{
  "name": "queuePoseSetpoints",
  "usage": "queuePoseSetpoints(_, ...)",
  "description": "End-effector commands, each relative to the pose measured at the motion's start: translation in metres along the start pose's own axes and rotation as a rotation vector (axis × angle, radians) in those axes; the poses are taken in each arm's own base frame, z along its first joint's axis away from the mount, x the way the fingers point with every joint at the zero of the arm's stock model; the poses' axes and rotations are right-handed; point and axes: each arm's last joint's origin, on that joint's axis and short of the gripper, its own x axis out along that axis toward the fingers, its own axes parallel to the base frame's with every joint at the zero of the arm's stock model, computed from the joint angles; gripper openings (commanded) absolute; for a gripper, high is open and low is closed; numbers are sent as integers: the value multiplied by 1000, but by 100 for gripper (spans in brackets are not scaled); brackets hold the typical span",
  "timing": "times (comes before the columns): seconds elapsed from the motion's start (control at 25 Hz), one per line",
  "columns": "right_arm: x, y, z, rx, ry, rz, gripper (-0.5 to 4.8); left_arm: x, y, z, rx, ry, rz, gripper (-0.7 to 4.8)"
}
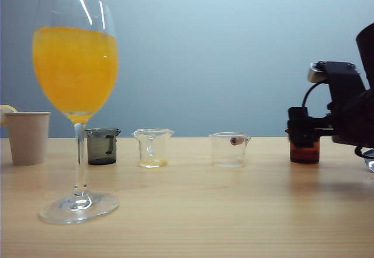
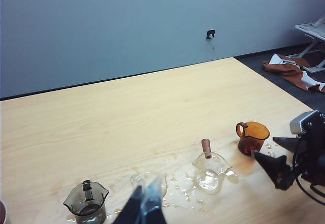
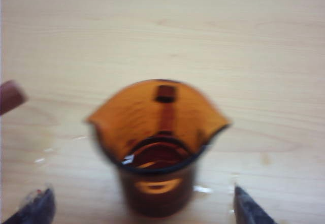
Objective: Pick up the fourth measuring cup from the left, pour the grenadine inside into the goblet, and finally put the measuring cup back in its original place.
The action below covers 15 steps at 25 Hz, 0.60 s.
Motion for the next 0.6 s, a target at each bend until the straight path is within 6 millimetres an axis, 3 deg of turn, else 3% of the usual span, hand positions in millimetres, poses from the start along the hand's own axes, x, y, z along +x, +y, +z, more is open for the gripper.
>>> queuePoseSetpoints(0.04,3,-14,5,15,-21,5,479,-2,0,4,-3,-23,3,-4)
queuePoseSetpoints(0.6,31,-18,3,20,8,44,479,-2,0,4,-3,-24,2,-4)
